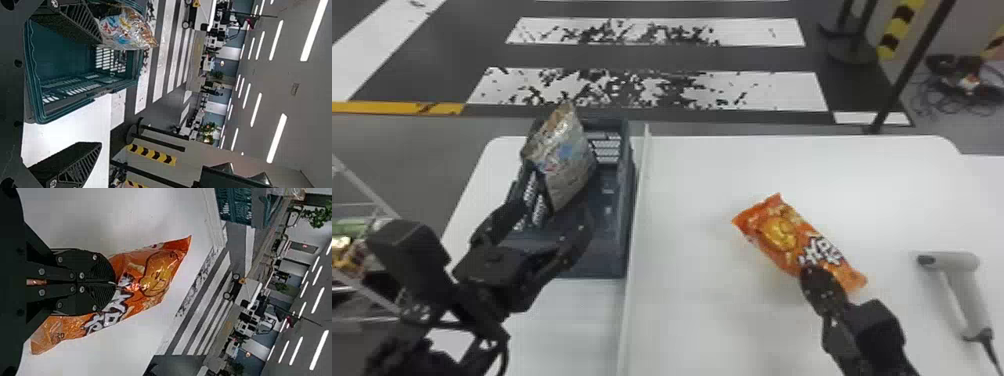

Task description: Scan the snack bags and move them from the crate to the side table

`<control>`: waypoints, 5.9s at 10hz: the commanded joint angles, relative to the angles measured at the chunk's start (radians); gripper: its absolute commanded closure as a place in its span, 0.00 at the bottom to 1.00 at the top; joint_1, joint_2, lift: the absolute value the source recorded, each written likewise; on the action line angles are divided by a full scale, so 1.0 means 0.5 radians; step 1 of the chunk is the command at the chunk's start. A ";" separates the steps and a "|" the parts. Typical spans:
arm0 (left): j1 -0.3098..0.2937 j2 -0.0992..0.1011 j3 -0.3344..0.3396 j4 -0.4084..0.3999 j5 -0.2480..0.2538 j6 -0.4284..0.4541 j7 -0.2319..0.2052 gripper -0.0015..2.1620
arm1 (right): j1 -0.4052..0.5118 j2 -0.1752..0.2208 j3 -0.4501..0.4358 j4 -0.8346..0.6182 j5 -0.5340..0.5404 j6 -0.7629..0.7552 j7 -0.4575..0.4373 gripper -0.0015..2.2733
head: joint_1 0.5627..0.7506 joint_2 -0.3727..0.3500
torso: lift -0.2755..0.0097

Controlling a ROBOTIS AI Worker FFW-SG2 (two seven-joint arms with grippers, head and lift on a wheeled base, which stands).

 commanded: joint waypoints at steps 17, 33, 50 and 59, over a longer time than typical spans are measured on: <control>-0.024 0.048 -0.052 0.007 -0.055 0.105 -0.028 0.03 | -0.279 0.790 -1.696 -0.017 -2.087 1.523 0.470 0.54 | 0.70 0.27 | 0.66; 0.028 0.051 -0.264 -0.061 -0.332 -0.122 0.212 0.03 | -0.248 0.582 -1.061 -0.044 -1.102 0.676 1.224 0.98 | 0.70 0.31 | 0.66; 0.046 0.075 -0.252 -0.033 -0.332 -0.159 0.202 0.03 | -0.371 0.398 -0.926 0.554 -0.703 0.014 0.724 0.98 | 0.70 0.17 | 0.66; 0.013 0.063 -0.286 -0.012 -0.332 -0.159 0.209 0.03 | -0.095 0.438 -0.920 0.134 -0.807 -0.152 0.681 0.98 | 0.70 0.20 | 0.66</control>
